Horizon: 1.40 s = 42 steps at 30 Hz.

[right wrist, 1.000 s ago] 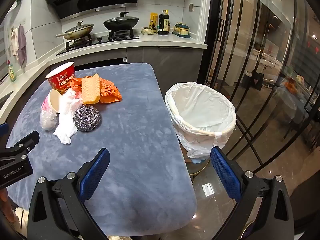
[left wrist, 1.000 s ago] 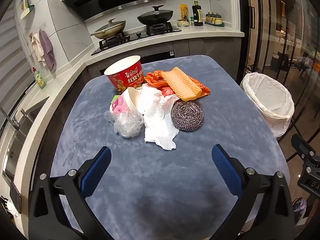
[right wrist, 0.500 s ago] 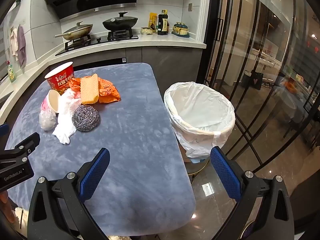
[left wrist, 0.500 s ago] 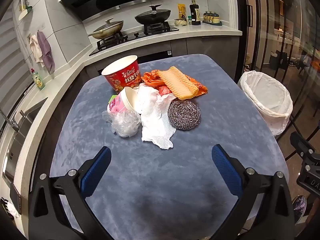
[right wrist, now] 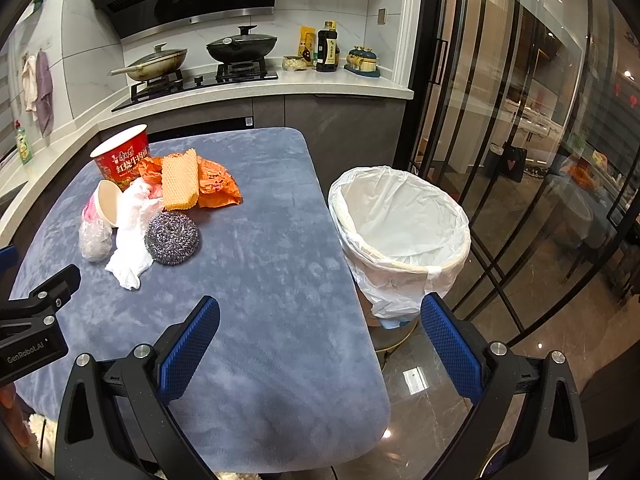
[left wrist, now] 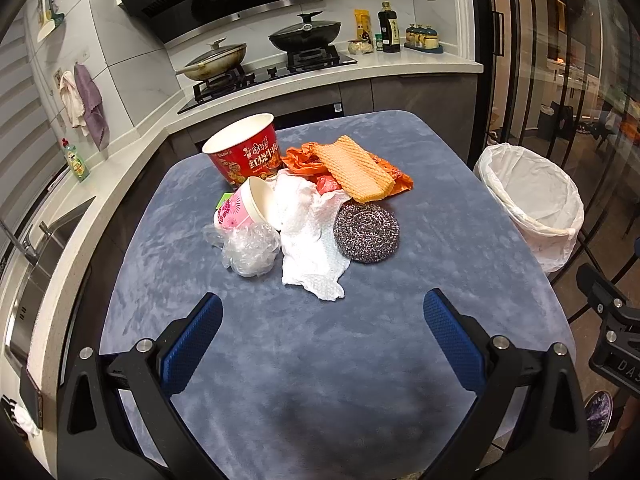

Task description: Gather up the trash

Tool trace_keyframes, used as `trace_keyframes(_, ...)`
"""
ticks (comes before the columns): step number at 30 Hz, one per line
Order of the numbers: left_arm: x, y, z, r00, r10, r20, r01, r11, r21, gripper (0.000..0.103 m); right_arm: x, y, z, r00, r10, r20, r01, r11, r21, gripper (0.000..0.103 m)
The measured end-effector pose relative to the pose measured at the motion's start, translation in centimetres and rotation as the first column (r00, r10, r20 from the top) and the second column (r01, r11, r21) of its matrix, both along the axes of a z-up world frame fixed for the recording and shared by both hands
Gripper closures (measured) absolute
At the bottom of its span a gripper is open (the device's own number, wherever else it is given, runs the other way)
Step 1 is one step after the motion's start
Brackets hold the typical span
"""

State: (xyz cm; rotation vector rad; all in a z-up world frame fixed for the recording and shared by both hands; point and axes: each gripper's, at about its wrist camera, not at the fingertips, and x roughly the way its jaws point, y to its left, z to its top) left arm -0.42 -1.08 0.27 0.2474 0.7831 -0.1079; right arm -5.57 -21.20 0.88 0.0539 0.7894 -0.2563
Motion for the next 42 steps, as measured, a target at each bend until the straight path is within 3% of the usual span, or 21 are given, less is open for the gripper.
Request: trace_keyframes(42, 0.11, 0.02, 0.05, 1.000, 0.000, -0.003, 0.000, 1.000, -0.002, 0.007, 0.10, 0.15, -0.18, 1.000, 0.000, -0.001, 0.000, 1.000, -0.003, 0.007)
